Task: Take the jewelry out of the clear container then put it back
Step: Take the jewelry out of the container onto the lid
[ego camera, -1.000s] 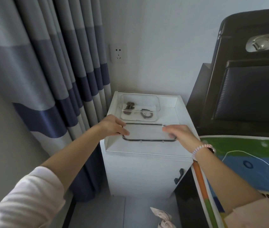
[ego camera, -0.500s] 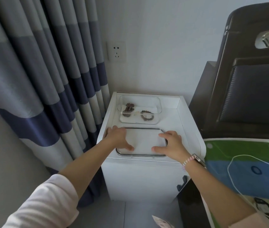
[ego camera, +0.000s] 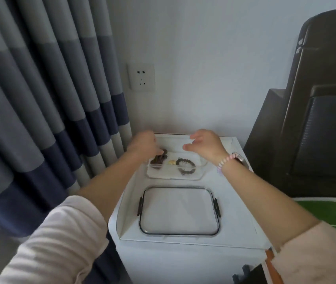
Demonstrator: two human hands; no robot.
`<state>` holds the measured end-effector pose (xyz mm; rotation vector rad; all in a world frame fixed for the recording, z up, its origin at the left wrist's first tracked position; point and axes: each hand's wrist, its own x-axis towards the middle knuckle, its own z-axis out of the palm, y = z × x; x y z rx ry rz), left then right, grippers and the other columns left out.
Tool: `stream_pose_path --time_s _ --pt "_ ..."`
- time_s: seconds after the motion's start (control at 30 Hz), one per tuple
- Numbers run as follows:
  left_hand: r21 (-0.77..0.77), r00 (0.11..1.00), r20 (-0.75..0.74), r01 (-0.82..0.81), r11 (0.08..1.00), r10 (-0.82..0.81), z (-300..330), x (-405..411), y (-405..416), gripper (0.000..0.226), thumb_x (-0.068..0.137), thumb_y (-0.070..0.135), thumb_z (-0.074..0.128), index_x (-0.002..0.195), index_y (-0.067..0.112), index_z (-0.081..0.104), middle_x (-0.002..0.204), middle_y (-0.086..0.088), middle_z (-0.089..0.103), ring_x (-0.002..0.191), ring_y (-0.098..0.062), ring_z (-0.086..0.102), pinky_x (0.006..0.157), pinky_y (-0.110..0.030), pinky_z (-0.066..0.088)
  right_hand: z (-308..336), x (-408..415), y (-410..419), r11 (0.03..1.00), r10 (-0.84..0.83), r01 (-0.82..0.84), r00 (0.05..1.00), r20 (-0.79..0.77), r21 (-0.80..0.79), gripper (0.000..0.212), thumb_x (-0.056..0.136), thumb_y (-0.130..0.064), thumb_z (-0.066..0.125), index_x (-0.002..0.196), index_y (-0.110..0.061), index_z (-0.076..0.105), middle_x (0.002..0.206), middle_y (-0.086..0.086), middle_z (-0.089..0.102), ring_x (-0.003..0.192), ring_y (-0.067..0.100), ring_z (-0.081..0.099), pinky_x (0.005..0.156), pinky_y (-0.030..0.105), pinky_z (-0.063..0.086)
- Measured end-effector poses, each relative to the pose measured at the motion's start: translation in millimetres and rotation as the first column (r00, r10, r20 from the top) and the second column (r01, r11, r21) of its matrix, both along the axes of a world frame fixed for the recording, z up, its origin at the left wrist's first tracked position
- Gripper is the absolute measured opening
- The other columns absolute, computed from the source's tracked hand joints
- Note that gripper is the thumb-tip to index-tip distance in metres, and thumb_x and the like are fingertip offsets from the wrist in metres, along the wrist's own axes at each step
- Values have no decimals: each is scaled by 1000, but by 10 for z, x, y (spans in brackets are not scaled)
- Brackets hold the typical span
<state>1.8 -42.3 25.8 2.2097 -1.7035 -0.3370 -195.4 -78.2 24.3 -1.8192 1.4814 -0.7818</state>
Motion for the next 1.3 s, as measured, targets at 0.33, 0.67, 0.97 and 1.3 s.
stream_pose_path --time_s 0.33,0.67,0.97,1.3 --pt "183 833 536 45 982 -138 -359 -216 -365 24 91 25 65 114 20 68 110 -3 66 108 -24 63 74 -32 42 -571 816 -460 944 181 -152 981 -73 293 18 81 -22 64 66 -14 69 62 -1 65 56 12 59 50 15 47" --pt "67 961 251 106 992 -119 -300 -162 -254 43 69 45 70 108 27 63 100 3 68 98 -23 65 76 -31 47 -532 667 -400 962 78 -121 981 179 246 26 80 -15 72 100 2 73 99 22 73 84 26 67 88 46 55" --pt "-102 921 -124 357 929 -368 21 -172 941 82 53 52 67 133 50 47 83 20 65 76 1 59 73 -27 52 -21 13 625 971 106 -170 937 334 169 7 77 -16 78 79 -11 74 75 5 71 64 11 70 68 23 61" --pt "288 942 -51 333 898 -332 -408 -266 1290 77 66 28 70 138 31 45 92 12 51 92 -15 60 54 -18 35 -763 194 1162 979 131 -121 990 -55 161 38 80 -30 68 75 7 66 62 8 46 60 16 41 58 29 26"
